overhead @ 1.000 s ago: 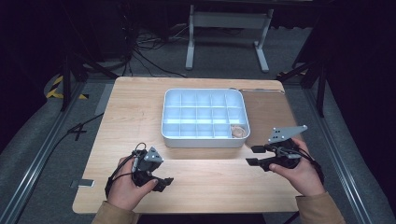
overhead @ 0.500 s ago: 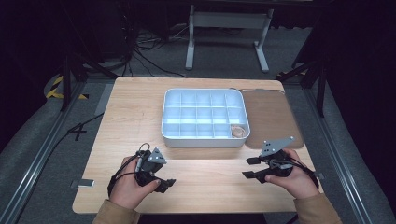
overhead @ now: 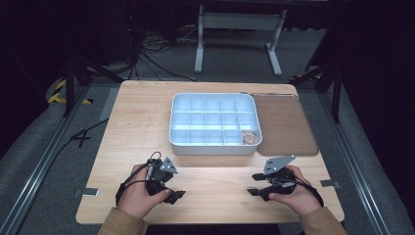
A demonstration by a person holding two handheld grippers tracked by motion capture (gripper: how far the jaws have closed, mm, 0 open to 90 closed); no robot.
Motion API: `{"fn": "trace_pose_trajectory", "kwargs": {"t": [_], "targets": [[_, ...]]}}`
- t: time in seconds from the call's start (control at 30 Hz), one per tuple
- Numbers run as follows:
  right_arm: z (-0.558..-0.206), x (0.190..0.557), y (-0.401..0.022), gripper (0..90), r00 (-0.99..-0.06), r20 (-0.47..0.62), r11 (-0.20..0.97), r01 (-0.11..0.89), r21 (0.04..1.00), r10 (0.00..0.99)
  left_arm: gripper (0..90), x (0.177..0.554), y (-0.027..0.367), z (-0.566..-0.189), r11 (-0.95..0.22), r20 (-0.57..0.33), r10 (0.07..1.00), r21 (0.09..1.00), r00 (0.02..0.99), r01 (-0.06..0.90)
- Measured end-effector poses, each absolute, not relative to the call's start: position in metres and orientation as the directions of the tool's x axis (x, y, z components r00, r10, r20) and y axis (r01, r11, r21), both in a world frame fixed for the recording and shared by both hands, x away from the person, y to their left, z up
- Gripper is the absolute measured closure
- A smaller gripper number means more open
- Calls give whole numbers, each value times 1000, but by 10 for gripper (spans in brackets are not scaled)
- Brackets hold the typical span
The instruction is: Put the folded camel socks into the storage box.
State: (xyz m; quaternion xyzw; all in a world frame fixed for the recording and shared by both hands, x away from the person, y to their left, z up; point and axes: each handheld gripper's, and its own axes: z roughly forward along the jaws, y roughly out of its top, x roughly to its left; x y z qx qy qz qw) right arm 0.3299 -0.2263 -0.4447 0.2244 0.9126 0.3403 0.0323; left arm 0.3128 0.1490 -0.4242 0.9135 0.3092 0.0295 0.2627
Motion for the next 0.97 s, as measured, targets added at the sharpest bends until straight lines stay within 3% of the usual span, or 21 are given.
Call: {"fn": "trace_pose_trajectory", "kwargs": {"t": [0.6, 0.97], "targets": [[-470, 322, -202, 423, -921, 46, 690, 322, 648, 388, 216, 314, 145, -435, -723, -112, 551, 430, 827, 540], [-474, 320, -199, 321, -925, 6, 688, 288, 666, 381, 191, 317, 156, -434, -703, -98, 577, 446, 811, 554]]}}
